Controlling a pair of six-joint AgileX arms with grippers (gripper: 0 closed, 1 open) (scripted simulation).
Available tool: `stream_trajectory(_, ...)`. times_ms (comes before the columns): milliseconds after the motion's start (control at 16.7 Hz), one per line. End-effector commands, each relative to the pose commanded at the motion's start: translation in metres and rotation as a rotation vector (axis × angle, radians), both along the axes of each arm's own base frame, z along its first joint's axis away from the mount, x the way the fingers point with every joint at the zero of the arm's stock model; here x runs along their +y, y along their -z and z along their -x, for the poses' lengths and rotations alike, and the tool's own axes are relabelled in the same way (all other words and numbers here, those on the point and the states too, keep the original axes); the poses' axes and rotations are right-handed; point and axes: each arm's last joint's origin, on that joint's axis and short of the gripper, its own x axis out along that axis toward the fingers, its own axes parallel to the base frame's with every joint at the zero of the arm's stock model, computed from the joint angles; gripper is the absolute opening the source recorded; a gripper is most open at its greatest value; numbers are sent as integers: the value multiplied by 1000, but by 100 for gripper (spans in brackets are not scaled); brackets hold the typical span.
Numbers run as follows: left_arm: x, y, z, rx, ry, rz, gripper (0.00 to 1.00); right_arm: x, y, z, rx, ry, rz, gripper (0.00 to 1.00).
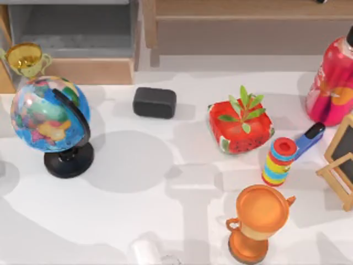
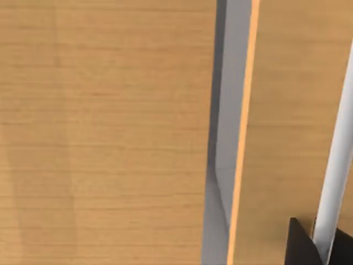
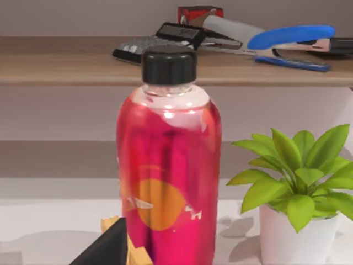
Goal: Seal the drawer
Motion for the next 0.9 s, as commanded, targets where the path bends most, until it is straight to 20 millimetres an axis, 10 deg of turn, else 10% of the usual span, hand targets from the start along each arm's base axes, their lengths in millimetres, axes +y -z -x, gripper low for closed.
stream_trajectory(900, 1, 0, -61, 3, -6, 2, 0, 0, 0, 0, 0, 0, 0, 100)
